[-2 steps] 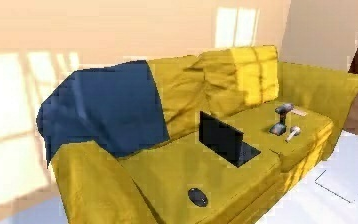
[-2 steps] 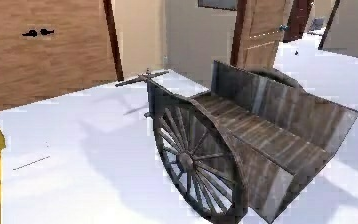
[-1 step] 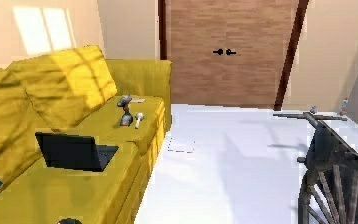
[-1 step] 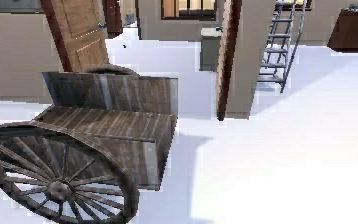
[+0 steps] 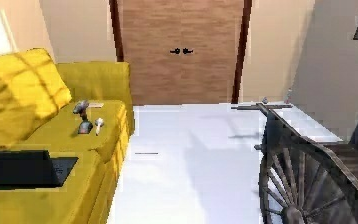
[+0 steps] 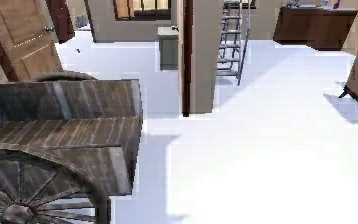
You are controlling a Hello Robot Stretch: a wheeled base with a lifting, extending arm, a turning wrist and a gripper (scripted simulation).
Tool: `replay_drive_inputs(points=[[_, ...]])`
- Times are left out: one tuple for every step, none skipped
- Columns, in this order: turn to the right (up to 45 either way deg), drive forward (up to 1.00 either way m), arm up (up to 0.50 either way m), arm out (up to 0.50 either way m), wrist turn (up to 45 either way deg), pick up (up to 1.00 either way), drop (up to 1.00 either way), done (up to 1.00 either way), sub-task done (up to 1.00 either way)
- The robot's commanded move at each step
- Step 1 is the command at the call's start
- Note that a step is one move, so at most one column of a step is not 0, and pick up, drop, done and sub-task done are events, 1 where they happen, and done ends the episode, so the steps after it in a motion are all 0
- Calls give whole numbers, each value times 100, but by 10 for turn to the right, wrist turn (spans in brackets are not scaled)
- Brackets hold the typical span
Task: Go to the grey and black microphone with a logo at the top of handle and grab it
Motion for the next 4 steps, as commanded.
replay_drive_inputs(points=[[0,100,0,0,0,0,0,0,0],[120,0,0,0,0,0,0,0,0],[0,10,0,0,0,0,0,0,0],[-450,0,0,0,0,0,0,0,0]])
